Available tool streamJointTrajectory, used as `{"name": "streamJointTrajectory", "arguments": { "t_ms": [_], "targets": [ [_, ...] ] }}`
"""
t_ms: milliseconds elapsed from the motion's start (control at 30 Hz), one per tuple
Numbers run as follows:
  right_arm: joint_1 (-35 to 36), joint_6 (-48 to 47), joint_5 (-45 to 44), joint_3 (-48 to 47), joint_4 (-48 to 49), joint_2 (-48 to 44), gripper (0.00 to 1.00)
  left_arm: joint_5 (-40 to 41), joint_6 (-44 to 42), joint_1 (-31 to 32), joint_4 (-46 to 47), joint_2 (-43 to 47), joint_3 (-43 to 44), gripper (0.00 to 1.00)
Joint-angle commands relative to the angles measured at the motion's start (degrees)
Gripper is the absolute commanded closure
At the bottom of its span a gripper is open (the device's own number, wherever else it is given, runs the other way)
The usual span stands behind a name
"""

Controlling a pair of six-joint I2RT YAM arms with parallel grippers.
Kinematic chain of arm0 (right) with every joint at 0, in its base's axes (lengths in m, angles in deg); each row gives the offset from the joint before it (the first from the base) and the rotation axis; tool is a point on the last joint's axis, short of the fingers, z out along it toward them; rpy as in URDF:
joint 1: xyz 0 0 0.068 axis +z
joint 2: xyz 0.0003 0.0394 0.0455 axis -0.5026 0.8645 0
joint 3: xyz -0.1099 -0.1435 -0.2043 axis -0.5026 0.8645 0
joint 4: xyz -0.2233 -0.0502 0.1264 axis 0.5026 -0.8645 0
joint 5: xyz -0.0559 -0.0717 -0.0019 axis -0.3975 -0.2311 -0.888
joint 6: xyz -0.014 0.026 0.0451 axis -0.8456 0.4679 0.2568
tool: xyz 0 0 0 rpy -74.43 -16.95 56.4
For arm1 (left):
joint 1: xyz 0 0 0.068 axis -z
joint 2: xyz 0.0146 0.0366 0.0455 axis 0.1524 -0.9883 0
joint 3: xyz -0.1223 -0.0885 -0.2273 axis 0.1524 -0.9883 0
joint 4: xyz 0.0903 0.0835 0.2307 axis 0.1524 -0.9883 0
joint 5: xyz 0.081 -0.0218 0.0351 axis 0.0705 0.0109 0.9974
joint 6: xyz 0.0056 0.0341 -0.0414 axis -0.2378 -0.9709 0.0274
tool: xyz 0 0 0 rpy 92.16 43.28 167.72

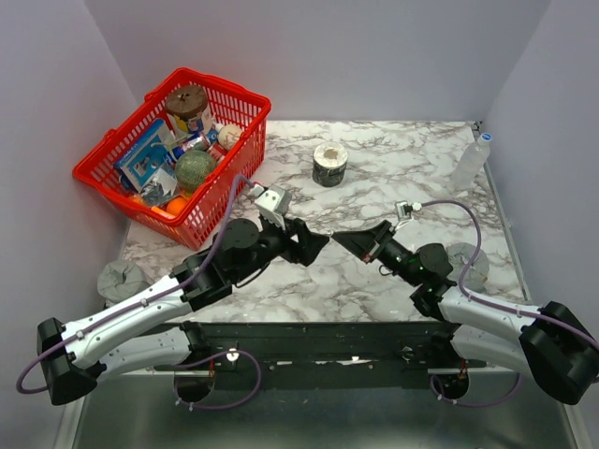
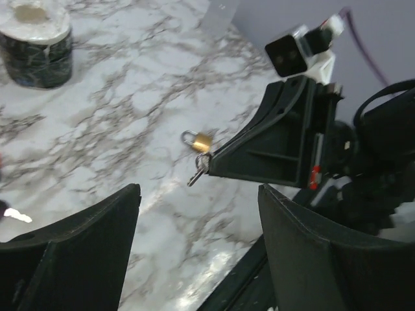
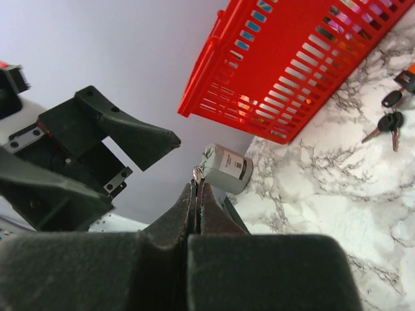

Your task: Unlock with the key

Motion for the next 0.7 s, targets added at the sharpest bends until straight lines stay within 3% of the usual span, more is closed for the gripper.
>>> {"name": "streamJointTrajectory", "arguments": {
  "t_ms": [0, 267, 667],
  "targets": [
    [-0.26, -3.10, -0.01, 1.43, 10.66, -0.09, 0.99, -10.01, 17.44, -2.78, 13.25, 1.86, -3.45, 0.22],
    [-0.26, -2.57, 1.39, 1.87, 15.06, -0.09, 0.99, -14.33, 27.65, -3.75, 19.33, 0.81, -7.75, 0.32],
    [-0.26, -2.22, 2.63, 2.05, 17.08, -0.35, 0.99, -13.27, 30.03, -4.71, 23.55, -0.51, -9.87, 0.51]
  ]
}}
